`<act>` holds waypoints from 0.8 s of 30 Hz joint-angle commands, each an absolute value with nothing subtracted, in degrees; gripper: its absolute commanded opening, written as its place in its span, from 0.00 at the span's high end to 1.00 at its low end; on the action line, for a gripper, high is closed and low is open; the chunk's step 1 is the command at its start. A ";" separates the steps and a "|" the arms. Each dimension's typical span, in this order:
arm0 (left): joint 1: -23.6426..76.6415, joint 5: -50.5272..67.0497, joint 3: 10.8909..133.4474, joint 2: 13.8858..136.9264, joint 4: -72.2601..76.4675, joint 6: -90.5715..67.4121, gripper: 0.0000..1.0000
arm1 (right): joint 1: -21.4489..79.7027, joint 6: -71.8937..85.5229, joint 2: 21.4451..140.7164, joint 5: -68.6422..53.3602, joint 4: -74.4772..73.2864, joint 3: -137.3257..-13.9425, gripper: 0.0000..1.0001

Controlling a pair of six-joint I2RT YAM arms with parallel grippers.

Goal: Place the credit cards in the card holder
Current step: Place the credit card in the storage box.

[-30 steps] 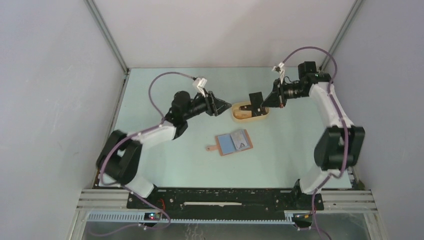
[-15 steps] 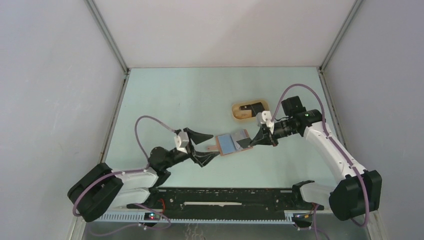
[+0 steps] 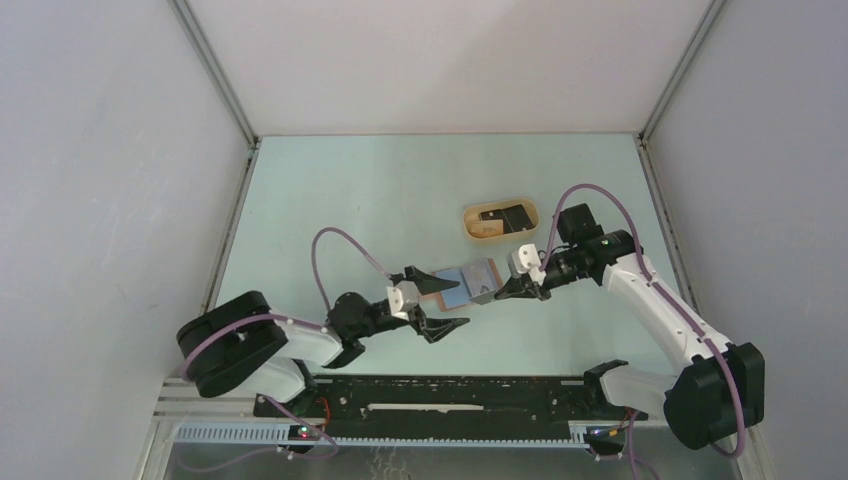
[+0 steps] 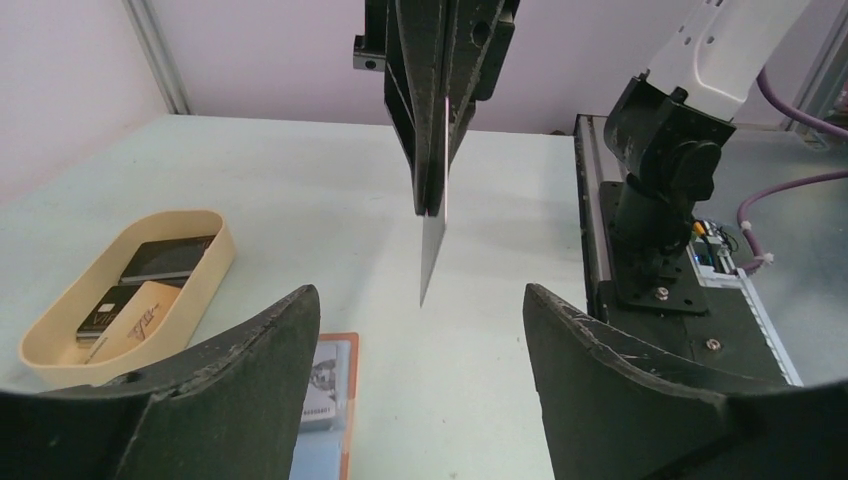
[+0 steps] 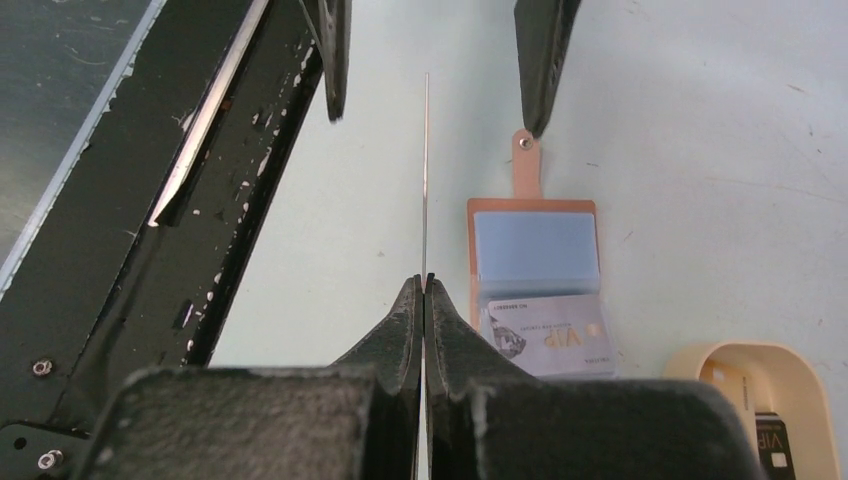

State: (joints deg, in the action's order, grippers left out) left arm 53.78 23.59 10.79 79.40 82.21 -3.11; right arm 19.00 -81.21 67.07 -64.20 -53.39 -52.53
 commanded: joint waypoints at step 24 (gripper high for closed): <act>55.37 27.23 20.30 90.39 85.96 -5.11 1.00 | 20.58 -76.97 71.90 -67.02 -51.86 -54.08 0.89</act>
State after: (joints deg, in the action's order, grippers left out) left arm 55.53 24.80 17.80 89.80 83.00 -4.58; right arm 20.03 -79.50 71.92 -65.25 -52.84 -52.56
